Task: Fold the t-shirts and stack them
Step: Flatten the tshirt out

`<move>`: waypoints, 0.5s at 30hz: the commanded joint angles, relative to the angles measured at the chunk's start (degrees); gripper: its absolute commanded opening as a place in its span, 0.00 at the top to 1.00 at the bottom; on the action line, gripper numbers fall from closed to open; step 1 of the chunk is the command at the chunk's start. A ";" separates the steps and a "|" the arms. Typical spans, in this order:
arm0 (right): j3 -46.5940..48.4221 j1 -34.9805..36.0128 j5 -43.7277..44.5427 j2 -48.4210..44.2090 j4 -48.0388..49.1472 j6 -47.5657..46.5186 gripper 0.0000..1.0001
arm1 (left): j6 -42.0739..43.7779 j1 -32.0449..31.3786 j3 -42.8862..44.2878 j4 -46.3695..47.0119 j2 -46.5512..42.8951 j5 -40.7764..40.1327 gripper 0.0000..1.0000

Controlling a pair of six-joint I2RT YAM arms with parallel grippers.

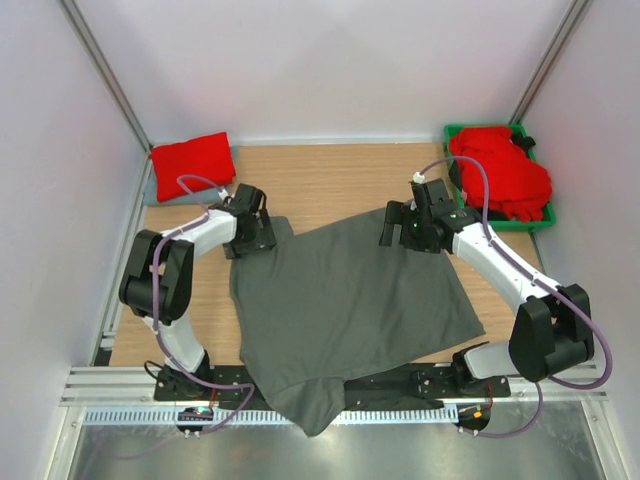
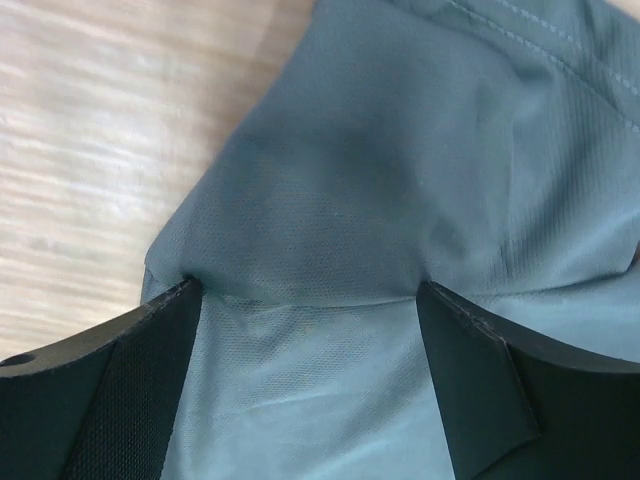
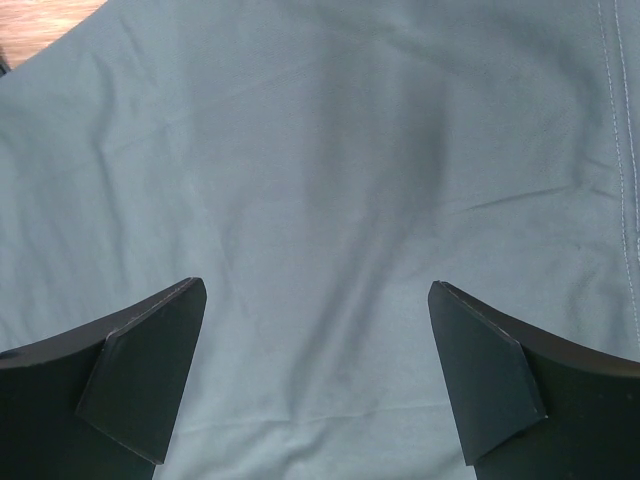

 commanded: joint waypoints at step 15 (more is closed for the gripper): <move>2.89 -0.39 5.67 -0.74 -0.41 -3.93 0.00 | 3.46 2.00 39.40 -7.21 26.17 -3.69 0.12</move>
